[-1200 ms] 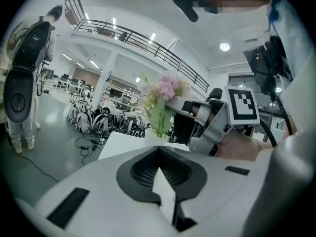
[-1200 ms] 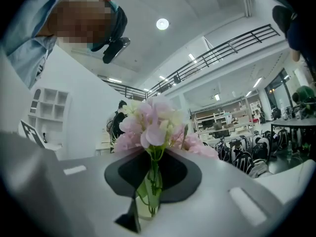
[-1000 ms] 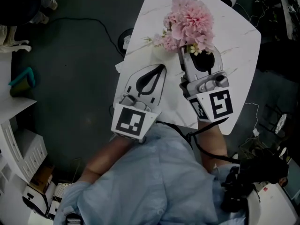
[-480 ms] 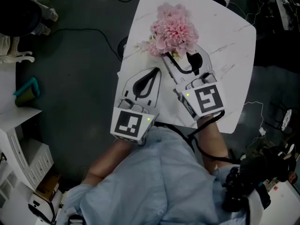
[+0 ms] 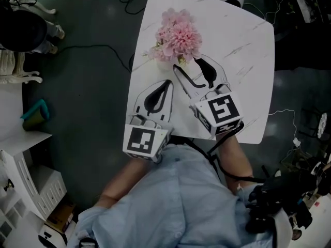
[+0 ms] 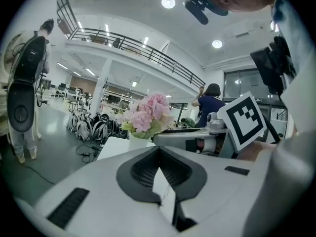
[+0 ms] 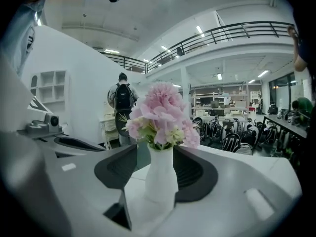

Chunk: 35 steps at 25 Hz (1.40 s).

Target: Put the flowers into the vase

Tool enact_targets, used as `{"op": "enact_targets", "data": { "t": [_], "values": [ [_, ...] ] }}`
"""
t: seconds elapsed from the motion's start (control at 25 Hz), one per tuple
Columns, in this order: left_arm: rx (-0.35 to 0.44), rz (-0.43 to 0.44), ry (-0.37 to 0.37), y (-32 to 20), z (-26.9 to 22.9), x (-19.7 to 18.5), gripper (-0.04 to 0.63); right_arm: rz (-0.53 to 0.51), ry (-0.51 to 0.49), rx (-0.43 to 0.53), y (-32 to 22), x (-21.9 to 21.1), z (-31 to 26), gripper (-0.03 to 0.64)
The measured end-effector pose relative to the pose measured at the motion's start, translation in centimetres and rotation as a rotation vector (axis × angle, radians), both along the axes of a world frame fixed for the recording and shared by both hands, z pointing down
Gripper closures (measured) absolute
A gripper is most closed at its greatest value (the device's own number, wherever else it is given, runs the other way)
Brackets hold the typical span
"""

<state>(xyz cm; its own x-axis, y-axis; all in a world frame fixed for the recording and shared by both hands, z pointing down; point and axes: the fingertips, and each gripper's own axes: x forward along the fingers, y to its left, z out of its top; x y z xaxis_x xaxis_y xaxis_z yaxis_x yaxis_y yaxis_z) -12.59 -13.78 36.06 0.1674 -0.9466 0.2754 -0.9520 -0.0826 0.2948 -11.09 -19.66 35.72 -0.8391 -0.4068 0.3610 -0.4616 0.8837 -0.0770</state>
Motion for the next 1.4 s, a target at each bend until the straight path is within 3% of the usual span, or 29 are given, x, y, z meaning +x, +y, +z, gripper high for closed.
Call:
{"op": "enact_targets", "data": {
  "t": [0.52, 0.72, 0.8, 1.12, 1.4],
  "values": [
    [0.093, -0.007, -0.09, 0.6, -2.5, 3.3, 0.59, 0.103, -0.073, -0.042, 1.7, 7.4, -0.6, 0.407],
    [0.133, -0.008, -0.138, 1.2, -4.8, 5.2, 0.59, 0.181, -0.119, -0.003, 3.0, 10.5, -2.5, 0.589],
    [0.161, 0.008, -0.149, 1.4, -5.7, 6.3, 0.591, 0.206, -0.129, 0.005, 3.4, 11.7, -3.0, 0.615],
    [0.238, 0.03, -0.175, 2.0, -7.9, 9.2, 0.591, 0.26, -0.149, 0.032, 4.5, 15.1, -4.2, 0.617],
    [0.253, 0.047, -0.187, 2.3, -8.4, 10.4, 0.59, 0.267, -0.175, 0.042, 4.9, 16.2, -5.0, 0.617]
  ]
}}
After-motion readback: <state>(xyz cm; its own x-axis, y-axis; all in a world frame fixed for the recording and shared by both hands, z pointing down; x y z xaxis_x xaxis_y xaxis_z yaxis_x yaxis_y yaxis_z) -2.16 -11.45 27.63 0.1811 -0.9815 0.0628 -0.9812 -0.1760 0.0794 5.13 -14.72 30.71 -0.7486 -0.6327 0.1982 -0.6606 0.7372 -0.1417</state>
